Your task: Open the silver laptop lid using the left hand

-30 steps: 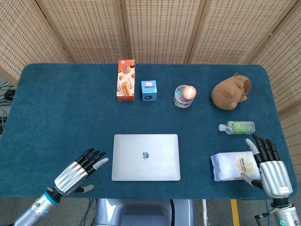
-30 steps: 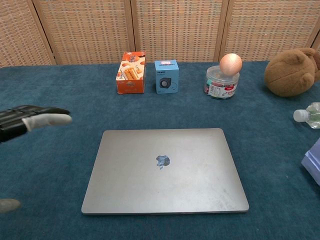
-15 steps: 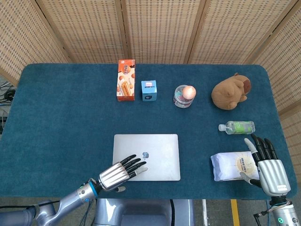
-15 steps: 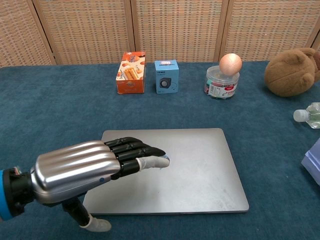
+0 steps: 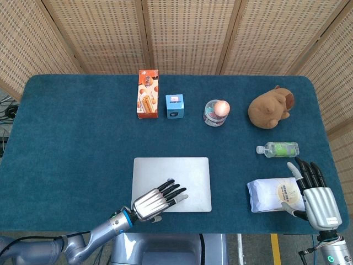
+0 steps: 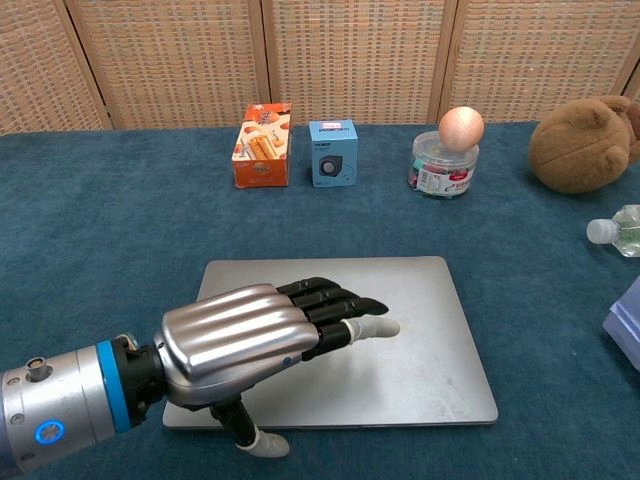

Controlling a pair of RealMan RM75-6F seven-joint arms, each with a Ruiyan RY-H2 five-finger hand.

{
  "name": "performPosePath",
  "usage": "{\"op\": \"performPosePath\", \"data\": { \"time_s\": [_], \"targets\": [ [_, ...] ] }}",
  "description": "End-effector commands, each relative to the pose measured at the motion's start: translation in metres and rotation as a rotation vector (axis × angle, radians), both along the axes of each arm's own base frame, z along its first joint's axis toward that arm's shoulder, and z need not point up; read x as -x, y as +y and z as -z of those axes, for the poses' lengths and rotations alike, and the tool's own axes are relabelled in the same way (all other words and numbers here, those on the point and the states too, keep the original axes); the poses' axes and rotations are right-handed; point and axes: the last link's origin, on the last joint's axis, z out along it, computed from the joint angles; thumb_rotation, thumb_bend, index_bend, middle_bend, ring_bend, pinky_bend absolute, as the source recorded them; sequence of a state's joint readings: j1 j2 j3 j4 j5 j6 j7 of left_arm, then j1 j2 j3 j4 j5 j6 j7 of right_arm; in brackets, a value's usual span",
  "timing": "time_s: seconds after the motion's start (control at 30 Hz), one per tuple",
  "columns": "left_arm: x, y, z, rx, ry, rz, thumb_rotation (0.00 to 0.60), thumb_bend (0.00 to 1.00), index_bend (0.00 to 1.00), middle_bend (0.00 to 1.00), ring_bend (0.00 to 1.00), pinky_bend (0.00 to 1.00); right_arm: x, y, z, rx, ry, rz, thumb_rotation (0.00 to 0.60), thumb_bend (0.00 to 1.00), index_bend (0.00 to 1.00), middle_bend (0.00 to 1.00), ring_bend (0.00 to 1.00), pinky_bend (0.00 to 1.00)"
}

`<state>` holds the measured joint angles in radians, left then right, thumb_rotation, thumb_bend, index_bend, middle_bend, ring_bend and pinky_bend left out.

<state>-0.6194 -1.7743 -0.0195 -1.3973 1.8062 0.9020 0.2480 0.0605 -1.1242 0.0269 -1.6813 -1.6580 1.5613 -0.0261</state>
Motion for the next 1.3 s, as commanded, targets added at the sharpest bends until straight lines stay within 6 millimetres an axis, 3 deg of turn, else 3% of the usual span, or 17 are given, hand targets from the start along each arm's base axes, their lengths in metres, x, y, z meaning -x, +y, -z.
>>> {"op": "performPosePath", "data": {
  "time_s": [0.03,0.87,1.3],
  "targets": [
    [-0.003,0.002,0.005,-0.004,0.003,-0.006,0.600,0.18,0.00,0.00,0.00,0.00,0.000,0.000,0.000,-0.001,-0.001,0.001,0.600,0.00,0.00,0.00,0.00,0.00],
    [-0.032,0.009,0.031,-0.007,-0.005,-0.030,0.600,0.18,0.00,0.00,0.00,0.00,0.000,0.001,0.000,-0.009,-0.007,-0.001,0.600,0.00,0.00,0.00,0.00,0.00],
    [-0.032,0.012,0.035,-0.030,0.008,-0.027,0.600,0.33,0.00,0.00,0.00,0.00,0.001,0.001,-0.002,-0.008,-0.019,0.000,0.600,0.00,0.00,0.00,0.00,0.00]
  ]
}}
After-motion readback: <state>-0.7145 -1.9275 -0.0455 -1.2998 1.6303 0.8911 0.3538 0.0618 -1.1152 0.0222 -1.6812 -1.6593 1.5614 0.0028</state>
